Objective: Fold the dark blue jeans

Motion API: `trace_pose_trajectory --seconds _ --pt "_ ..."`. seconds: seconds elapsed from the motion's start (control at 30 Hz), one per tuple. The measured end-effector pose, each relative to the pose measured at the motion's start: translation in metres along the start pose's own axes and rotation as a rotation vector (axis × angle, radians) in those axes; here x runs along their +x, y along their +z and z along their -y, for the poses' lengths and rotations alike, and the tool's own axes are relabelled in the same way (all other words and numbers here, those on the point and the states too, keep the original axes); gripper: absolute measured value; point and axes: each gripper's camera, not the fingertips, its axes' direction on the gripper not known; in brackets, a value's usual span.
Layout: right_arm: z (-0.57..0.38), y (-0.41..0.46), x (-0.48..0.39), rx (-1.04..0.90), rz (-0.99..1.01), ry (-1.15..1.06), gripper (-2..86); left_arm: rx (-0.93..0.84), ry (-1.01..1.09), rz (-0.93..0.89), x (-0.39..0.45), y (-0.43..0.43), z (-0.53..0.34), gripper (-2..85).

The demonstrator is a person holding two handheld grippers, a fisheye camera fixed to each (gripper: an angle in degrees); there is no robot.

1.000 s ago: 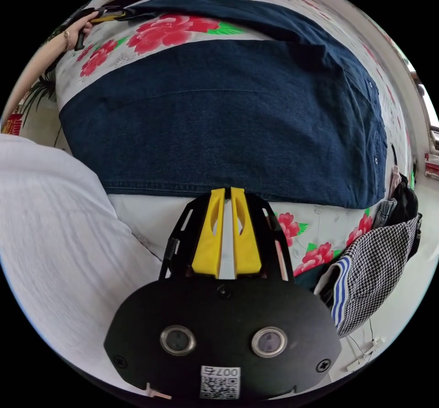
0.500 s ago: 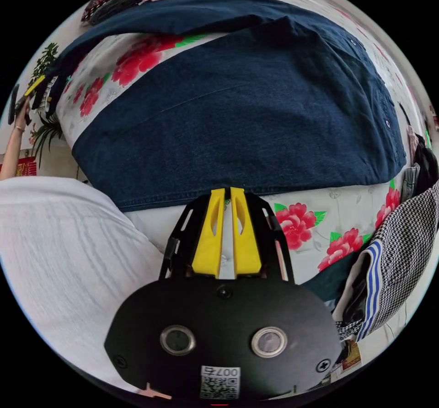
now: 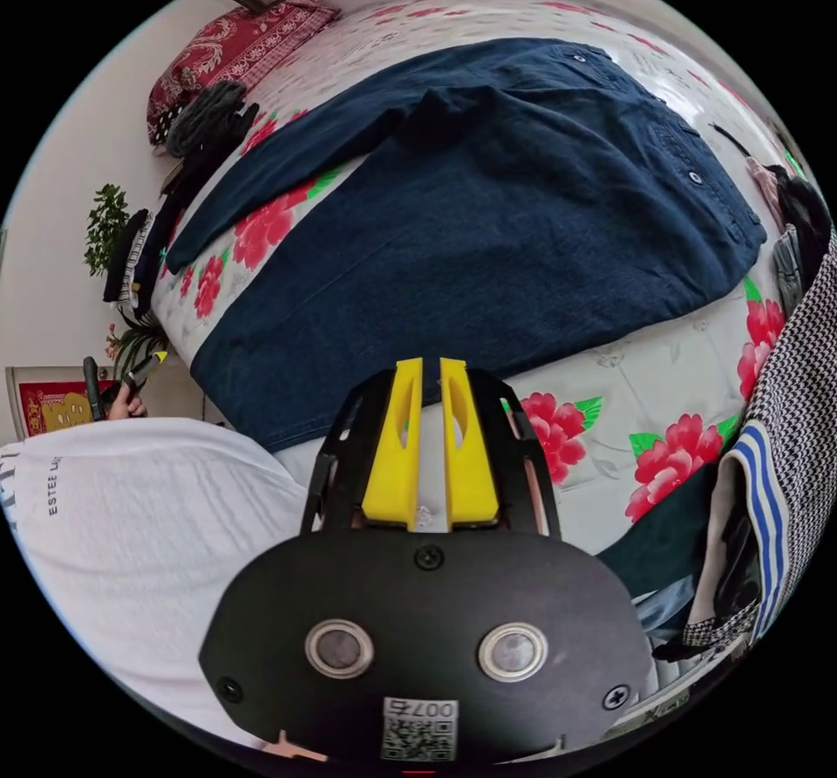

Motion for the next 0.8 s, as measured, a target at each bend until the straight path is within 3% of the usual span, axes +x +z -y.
trace_pose_trajectory --seconds 0.4,0.57,0.8 --pt "0.033 -0.028 -0.018 0.026 0.016 -0.123 1.9 0.055 0.108 0.017 0.039 -0.031 0.105 4.6" --pt "0.048 0.007 -0.030 -0.134 -0.026 -0.128 1.2 0.064 0.170 0.106 0.038 -0.034 0.194 5.6" --pt "0.048 0.005 -0.053 -0.140 -0.166 -0.177 -0.1 0.022 0.148 0.160 0.011 -0.019 0.339 5.8"
